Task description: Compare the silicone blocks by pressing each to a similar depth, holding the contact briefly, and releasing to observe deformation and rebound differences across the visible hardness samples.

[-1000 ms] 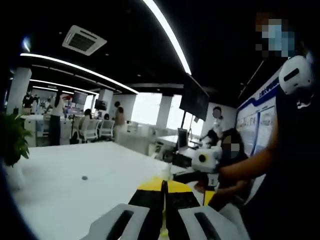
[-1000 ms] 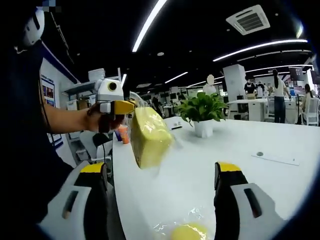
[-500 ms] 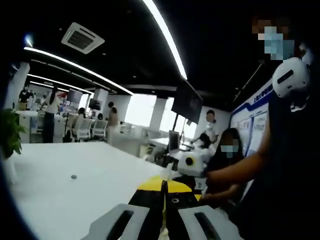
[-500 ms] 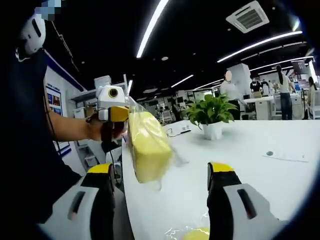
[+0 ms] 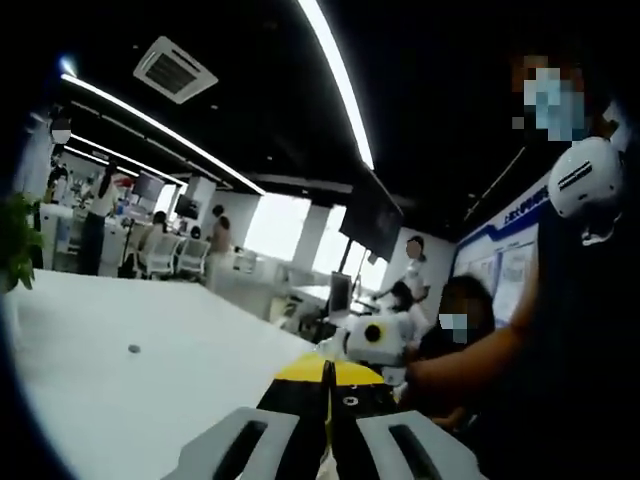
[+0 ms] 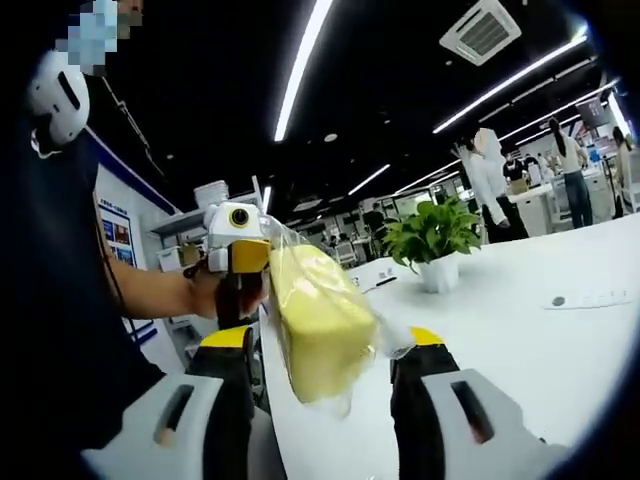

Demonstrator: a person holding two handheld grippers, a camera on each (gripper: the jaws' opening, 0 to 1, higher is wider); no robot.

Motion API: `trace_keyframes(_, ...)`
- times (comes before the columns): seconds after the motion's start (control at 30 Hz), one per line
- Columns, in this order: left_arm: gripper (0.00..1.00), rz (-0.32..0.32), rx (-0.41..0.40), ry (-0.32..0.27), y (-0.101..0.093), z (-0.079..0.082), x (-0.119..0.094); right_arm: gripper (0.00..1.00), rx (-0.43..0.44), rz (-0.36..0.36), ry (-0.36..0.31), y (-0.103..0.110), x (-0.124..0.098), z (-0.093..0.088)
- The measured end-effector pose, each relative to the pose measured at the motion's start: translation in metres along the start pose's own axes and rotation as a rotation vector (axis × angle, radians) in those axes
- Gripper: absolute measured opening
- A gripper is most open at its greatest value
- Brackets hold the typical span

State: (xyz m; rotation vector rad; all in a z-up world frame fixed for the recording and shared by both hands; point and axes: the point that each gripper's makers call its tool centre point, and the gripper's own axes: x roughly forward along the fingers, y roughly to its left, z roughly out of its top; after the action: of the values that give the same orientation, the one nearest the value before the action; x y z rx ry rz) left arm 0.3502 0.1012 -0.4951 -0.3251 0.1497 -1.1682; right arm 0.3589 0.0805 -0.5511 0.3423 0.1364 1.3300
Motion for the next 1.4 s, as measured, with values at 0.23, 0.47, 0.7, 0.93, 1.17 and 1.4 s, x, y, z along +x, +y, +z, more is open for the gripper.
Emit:
trace_keyframes(0.23, 0.00, -0.016, -0.002, -0.024, -0.007, 0.010, -0.002, 0.46, 0.010, 0.011, 0.000, 0.002, 0.008, -0.002)
trace_keyframes(0.47, 0.00, -0.023, -0.005, -0.012, -0.011, 0.007, -0.002, 0.36, 0.072, 0.040, -0.041, 0.011, 0.010, 0.003)
trace_keyframes(0.7, 0.00, 0.001, -0.015, 0.002, -0.009, 0.004, -0.002, 0.26, 0.065, 0.071, -0.018, 0.015, 0.010, 0.000)
trace_keyframes(0.93, 0.00, 0.001, -0.045, 0.016, -0.012, 0.002, -0.006, 0.19, 0.053, 0.096, 0.031, 0.018, 0.010, 0.000)
trace_keyframes(1.17, 0.00, -0.006, -0.005, 0.012, -0.014, 0.001, -0.001, 0.13, 0.096, 0.073, 0.063, 0.018, 0.002, 0.001)
trace_keyframes(1.4, 0.00, 0.005, -0.054, 0.043, -0.011, -0.007, 0.006, 0.10, 0.127, 0.061, 0.107, 0.015, -0.006, -0.004)
